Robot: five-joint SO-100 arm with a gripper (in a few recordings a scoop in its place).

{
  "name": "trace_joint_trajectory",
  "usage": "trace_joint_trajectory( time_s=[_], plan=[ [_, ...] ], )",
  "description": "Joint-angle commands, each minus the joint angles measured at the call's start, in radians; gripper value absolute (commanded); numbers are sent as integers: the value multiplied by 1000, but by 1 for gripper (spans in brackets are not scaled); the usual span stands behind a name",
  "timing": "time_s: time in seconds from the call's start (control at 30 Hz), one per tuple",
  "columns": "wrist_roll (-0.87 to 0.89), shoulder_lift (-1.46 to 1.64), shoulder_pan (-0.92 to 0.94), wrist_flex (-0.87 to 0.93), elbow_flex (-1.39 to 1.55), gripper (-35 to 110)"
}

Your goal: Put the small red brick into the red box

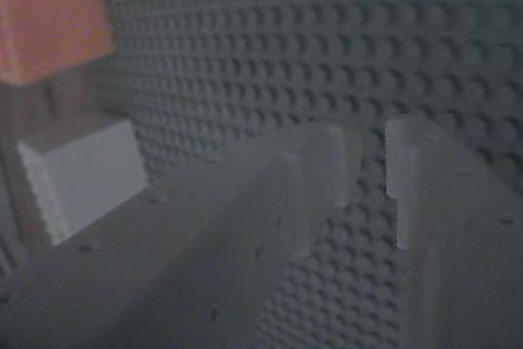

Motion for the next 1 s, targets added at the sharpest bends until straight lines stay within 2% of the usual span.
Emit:
trace_joint_trajectory(
  time_s=[0.0, 0.37, 0.97],
  plan=[
    [3, 192, -28, 118, 41, 0],
    [54, 402, -55, 328, 71, 0],
    [146, 402, -72, 367, 63, 0]
  ],
)
